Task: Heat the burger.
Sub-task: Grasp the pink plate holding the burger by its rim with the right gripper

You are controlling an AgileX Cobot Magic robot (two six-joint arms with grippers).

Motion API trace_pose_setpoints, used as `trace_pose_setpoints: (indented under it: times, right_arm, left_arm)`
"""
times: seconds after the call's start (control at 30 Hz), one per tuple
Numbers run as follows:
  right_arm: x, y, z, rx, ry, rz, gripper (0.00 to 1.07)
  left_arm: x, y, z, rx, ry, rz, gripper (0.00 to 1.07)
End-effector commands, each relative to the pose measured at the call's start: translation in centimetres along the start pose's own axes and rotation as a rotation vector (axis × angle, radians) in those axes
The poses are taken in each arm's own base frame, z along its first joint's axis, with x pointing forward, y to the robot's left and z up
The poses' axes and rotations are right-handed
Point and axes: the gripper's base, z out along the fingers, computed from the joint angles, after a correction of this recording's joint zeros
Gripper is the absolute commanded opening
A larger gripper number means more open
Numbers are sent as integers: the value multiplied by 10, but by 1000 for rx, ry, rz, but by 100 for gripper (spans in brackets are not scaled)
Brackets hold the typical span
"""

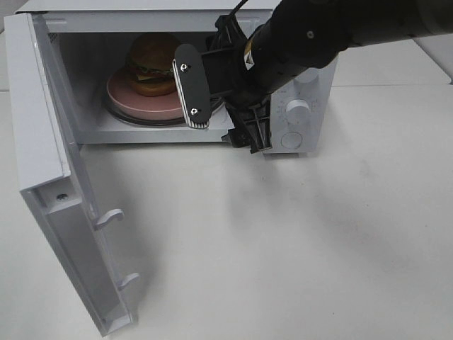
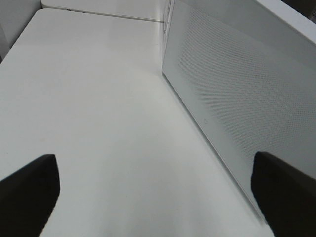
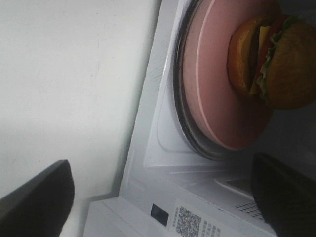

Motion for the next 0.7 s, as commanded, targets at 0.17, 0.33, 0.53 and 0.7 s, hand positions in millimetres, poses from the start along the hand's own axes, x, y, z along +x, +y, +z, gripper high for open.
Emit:
trace_pose_setpoints:
  times: [0.17, 0.33, 0.53, 0.7]
  right_arm:
    - [-5, -8, 22, -13, 11, -3, 91]
    - [-7, -11, 40, -21, 12, -3, 90]
    - [-12, -16, 64, -20, 11, 9, 88]
    - [-14, -22, 75, -8, 9, 42, 88]
  left_arm:
    - [1, 0, -2, 4, -26, 3, 98]
    - [1, 0, -2, 4, -26, 3, 98]
    - [1, 0, -2, 4, -26, 3, 98]
    - [1, 0, -2, 4, -26, 3, 98]
